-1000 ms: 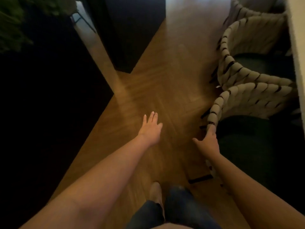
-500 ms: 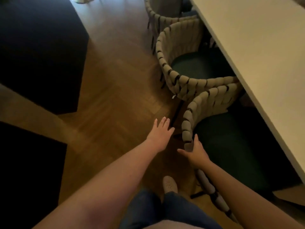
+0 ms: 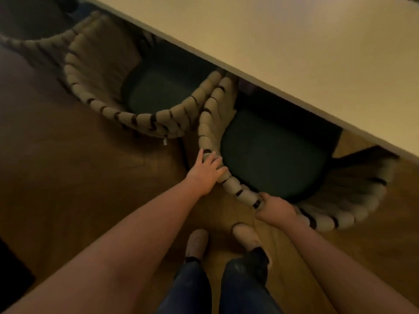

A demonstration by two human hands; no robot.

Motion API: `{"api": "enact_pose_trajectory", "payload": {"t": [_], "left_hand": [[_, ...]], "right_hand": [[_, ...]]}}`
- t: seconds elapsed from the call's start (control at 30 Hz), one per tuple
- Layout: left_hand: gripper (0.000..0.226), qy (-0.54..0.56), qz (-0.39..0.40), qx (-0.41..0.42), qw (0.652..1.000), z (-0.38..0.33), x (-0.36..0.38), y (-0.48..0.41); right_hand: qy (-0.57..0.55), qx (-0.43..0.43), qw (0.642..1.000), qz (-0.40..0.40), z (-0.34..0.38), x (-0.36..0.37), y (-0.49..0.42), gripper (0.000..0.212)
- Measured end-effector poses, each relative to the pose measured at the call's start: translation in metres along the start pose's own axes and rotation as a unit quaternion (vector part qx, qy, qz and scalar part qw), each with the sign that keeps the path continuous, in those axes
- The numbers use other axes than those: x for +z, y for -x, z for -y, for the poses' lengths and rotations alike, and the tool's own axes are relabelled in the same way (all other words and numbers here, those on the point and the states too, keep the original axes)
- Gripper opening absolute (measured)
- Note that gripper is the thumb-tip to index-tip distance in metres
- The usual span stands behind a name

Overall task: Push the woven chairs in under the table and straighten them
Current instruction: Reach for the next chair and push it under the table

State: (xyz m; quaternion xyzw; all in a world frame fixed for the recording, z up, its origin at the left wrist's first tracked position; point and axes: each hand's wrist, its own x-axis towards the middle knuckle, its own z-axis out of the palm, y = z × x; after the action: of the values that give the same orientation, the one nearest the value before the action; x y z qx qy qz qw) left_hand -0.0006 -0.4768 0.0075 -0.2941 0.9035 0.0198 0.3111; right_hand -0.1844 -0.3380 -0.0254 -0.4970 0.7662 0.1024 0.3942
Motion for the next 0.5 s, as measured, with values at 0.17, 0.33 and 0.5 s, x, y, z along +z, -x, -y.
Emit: {"api": "enact_pose_trajectory", "payload": {"t": [0.17, 0.33, 0.5], "left_hand": [[0.066, -0.059, -0.006, 0.039, 0.997, 0.018, 0.001, -0.03], [0.063, -0.09, 0.014, 0.058, 0.994, 0.012, 0.003, -0.034], [0.056, -0.108, 0.044, 0.118, 0.986, 0.002, 0.016, -0.021]], "right_hand": [[0.057, -0.003, 0.994, -0.093, 0.001, 0.017, 0.004, 0.049], [0.032, 0.009, 0.993, -0.113, 0.0, 0.028, 0.012, 0.042], [0.037, 0.004, 0.993, -0.108, -0.009, 0.053, 0.04, 0.035]]}}
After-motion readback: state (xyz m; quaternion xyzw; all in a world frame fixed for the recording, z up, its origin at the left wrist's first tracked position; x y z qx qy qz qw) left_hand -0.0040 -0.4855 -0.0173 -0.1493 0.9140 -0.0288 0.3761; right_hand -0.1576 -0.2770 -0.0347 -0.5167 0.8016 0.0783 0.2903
